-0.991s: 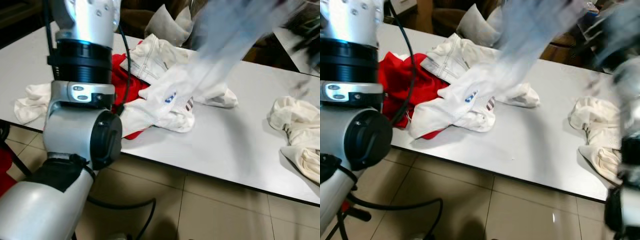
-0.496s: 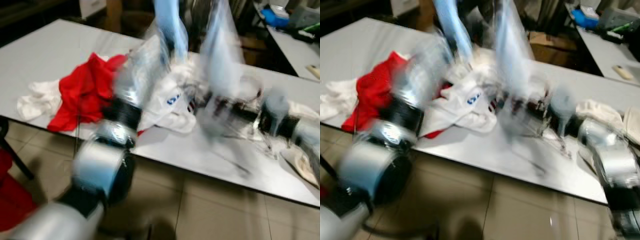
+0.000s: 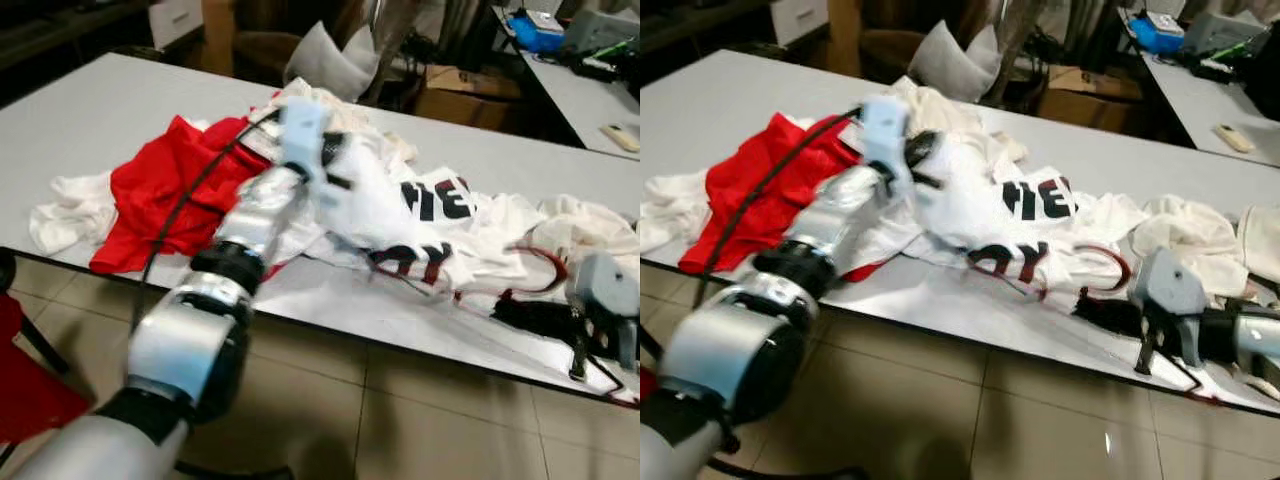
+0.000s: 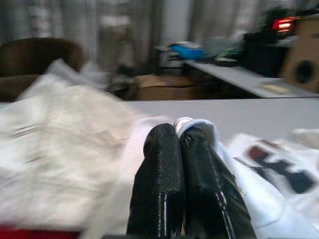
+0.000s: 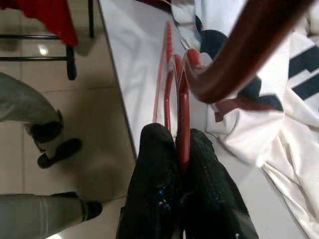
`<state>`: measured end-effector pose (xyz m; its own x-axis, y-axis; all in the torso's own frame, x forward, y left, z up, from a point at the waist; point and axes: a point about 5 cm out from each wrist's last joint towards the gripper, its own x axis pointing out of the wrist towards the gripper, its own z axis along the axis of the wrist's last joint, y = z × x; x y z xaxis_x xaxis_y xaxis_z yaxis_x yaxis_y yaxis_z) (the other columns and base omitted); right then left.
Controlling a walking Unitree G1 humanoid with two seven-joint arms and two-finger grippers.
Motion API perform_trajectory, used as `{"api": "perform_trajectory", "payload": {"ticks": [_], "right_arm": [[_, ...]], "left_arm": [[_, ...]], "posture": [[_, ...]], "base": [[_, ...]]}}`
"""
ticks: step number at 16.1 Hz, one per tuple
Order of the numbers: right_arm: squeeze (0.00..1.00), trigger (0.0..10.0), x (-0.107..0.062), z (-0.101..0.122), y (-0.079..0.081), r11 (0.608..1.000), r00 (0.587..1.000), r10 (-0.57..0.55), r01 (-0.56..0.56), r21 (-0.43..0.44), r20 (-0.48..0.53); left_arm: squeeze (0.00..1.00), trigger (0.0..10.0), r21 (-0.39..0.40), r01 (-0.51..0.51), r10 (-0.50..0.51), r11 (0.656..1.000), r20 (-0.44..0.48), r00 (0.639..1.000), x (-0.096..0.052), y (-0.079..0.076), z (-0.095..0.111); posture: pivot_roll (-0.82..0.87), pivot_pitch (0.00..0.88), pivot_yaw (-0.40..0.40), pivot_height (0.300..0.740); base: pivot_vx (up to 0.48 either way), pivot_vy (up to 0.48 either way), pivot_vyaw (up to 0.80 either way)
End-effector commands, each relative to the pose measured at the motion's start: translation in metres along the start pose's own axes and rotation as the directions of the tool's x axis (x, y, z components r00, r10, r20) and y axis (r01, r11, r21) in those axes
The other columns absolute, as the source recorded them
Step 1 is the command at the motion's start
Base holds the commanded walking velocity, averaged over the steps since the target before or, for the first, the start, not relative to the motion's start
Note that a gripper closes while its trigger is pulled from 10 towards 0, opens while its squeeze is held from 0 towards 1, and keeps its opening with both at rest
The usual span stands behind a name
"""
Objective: Hang hanger
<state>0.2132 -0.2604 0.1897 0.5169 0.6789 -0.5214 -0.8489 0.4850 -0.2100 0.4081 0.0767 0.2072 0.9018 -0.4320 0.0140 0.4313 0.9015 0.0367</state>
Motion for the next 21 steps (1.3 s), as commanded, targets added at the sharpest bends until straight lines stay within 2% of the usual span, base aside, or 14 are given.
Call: {"api": "perform_trajectory", "payload": {"ticks": [1, 4, 5, 6, 9, 10, 11, 13, 14, 16, 18, 19, 20, 21], "right_arm": [[0.0, 10.0, -0.009, 0.008, -0.001, 1.0, 1.0, -0.003, 0.003, -0.02, 0.0], [0.0, 10.0, -0.033, 0.028, -0.002, 0.999, 0.998, -0.027, 0.028, -0.02, 0.061], [0.0, 10.0, -0.054, 0.05, -0.007, 0.997, 0.979, -0.077, 0.081, -0.015, 0.187], [0.0, 10.0, -0.063, 0.058, -0.011, 0.994, 0.97, -0.105, 0.11, -0.012, 0.22], [0.0, 10.0, -0.065, 0.06, -0.012, 0.991, 0.971, -0.122, 0.13, -0.03, 0.204], [0.0, 10.0, -0.061, 0.062, -0.017, 0.984, 0.961, -0.165, 0.175, -0.025, 0.222], [0.0, 10.0, -0.06, 0.063, -0.018, 0.982, 0.958, -0.178, 0.188, -0.024, 0.225], [0.0, 10.0, -0.054, 0.063, -0.024, 0.973, 0.944, -0.222, 0.229, -0.003, 0.244], [0.0, 10.0, -0.051, 0.064, -0.027, 0.968, 0.937, -0.245, 0.252, 0.002, 0.25], [0.0, 10.0, -0.044, 0.064, -0.032, 0.961, 0.924, -0.275, 0.273, 0.044, 0.267], [0.0, 10.0, -0.033, 0.065, -0.031, 0.953, 0.904, -0.303, 0.284, 0.106, 0.3], [0.0, 10.0, -0.021, 0.069, -0.031, 0.93, 0.865, -0.367, 0.337, 0.146, 0.342], [0.0, 10.0, -0.012, 0.073, -0.031, 0.901, 0.825, -0.432, 0.384, 0.2, 0.364], [0.0, 10.0, -0.003, 0.076, -0.031, 0.878, 0.798, -0.477, 0.415, 0.238, 0.368]], "left_arm": [[0.0, 10.0, 0.023, -0.01, 0.009, 1.0, 0.003, 1.0, 0.002, -0.002, 0.003], [0.0, 10.0, 0.077, 0.041, -0.034, 0.996, -0.081, 0.996, -0.01, 0.014, -0.021], [0.7, 10.0, 0.085, 0.166, -0.154, 0.982, -0.134, 0.979, -0.021, 0.019, -0.036], [1.0, 10.0, 0.141, 0.268, -0.242, 0.953, -0.175, 0.954, -0.028, 0.02, -0.044], [1.0, 10.0, 0.218, 0.409, -0.348, 0.886, -0.271, 0.898, -0.041, 0.025, -0.055], [1.0, 10.0, 0.24, 0.525, -0.433, 0.817, -0.346, 0.832, -0.061, 0.042, -0.052], [1.0, 10.0, 0.239, 0.547, -0.45, 0.802, -0.36, 0.817, -0.066, 0.046, -0.05], [1.0, 10.0, 0.188, 0.693, -0.583, 0.696, -0.416, 0.698, -0.095, 0.054, -0.032], [1.0, 10.0, 0.149, 0.721, -0.63, 0.677, -0.39, 0.672, -0.105, 0.054, -0.019], [1.0, 10.0, 0.106, 0.737, -0.692, 0.668, -0.277, 0.667, -0.119, 0.048, 0.009], [1.0, 10.0, 0.137, 0.646, -0.641, 0.751, -0.08, 0.763, -0.121, 0.041, 0.027], [0.92, 10.0, 0.125, 0.494, -0.504, 0.86, 0.069, 0.861, -0.119, 0.039, 0.032], [0.64, 10.0, 0.067, 0.376, -0.381, 0.924, 0.1, 0.919, -0.121, 0.04, 0.027], [0.2, 10.0, 0.008, 0.26, -0.259, 0.966, 0.124, 0.958, -0.124, 0.042, 0.024]], "posture": [[-0.13, 0.0, -0.065, 0.74], [-0.14, 0.0, -0.053, 0.74], [-0.13, 0.0, -0.055, 0.74], [-0.13, 0.0, -0.055, 0.74], [-0.13, 0.0, -0.057, 0.74], [-0.12, 0.0, -0.061, 0.74], [-0.11, 0.0, -0.062, 0.74], [-0.1, 0.0, -0.074, 0.74], [-0.09, 0.0, -0.076, 0.74], [-0.09, 0.0, -0.074, 0.74], [-0.08, 0.0, -0.063, 0.74], [-0.09, 0.0, -0.054, 0.74], [-0.1, 0.0, -0.052, 0.74], [-0.11, 0.0, -0.048, 0.74]], "base": [[0.0, 0.0, 0.0], [0.0, 0.0, 0.0], [0.0, 0.0, 0.0], [0.0, 0.0, 0.0], [0.0, 0.0, 0.0], [0.0, 0.0, 0.0], [0.0, 0.0, 0.0], [0.0, 0.0, 0.0], [0.0, 0.0, 0.0], [0.0, 0.0, 0.0], [0.0, 0.0, 0.0], [0.0, 0.0, 0.0], [0.0, 0.0, 0.0], [0.0, 0.0, 0.0]]}}
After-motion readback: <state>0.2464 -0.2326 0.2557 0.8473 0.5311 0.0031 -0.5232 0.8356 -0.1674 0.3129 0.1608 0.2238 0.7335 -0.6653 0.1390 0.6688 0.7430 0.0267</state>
